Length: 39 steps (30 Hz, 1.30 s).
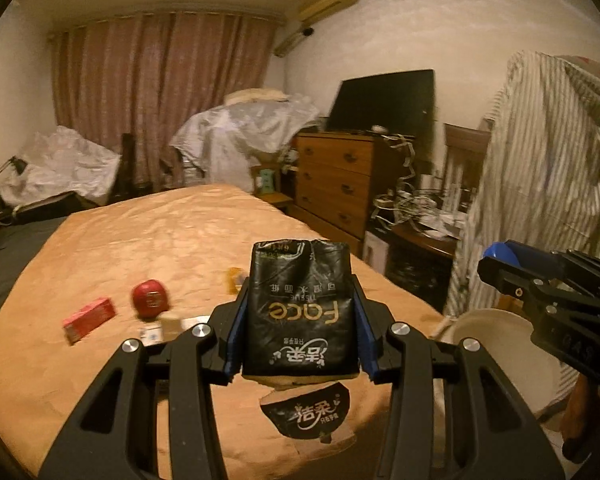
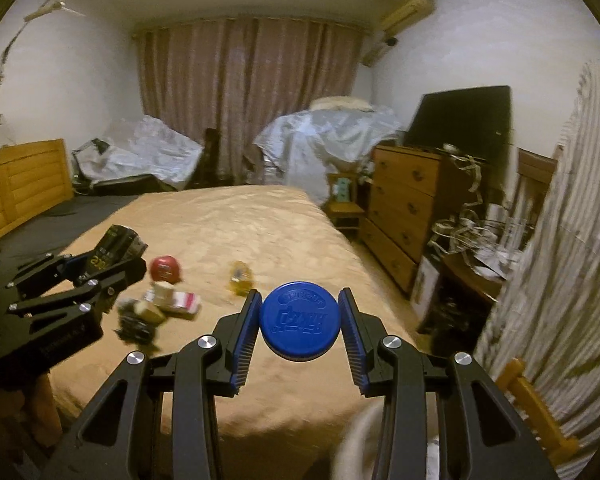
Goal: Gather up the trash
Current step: 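Lift and carry the tissue packet and blue cap over the white bucket, then open both tools to drop the packet and cap into the bucket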
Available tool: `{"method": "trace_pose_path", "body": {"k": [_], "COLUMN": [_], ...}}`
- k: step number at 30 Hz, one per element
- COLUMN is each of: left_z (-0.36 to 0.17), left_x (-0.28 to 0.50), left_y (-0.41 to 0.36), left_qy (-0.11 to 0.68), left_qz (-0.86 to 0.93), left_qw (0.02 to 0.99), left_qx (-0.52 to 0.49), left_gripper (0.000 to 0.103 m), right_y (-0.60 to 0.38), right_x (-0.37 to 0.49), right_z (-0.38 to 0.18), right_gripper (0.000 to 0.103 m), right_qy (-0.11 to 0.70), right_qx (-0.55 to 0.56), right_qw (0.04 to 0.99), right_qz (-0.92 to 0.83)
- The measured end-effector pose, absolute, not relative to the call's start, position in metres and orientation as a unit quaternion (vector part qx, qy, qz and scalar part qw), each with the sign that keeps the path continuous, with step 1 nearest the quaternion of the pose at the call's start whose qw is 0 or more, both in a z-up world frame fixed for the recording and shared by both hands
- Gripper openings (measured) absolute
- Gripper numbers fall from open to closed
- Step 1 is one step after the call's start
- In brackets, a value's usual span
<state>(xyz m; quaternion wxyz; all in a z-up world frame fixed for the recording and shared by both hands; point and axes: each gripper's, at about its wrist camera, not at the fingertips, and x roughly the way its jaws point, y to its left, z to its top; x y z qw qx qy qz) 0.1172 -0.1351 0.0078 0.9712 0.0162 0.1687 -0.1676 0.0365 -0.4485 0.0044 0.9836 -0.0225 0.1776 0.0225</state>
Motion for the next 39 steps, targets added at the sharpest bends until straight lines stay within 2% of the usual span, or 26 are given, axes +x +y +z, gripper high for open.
{"method": "trace_pose_path", "body": {"k": [9, 20, 31, 39], "left_z": [0.001, -0.027, -0.063, -0.082], "left_x": [0.121, 0.127, 0.153, 0.168], "left_y": [-0.22, -0.31, -0.369, -0.385], "left_qy": [0.19, 0.253, 0.332, 0.366], "left_qz": [-0.25, -0.335, -0.352, -0.35], "left_qw": [0.948, 0.904, 0.869, 0.854], "left_qx": [0.044, 0.081, 0.104, 0.118], "left_gripper": [0.043, 0.043, 0.043, 0.043], "right_y": [-0.561, -0.676, -0.719, -0.721], "right_x": [0.026, 0.043, 0.081, 0.078], "right_z": [-0.006, -0.048, -0.103, -0.117], "right_gripper": [0.041, 0.041, 0.041, 0.041], "right_qy": [0.223, 0.329, 0.42, 0.431], "right_qx": [-0.006, 0.033, 0.098, 0.115], "right_qw": [0.974, 0.941, 0.9, 0.893], "right_qz": [-0.042, -0.068, -0.06, -0.057]}}
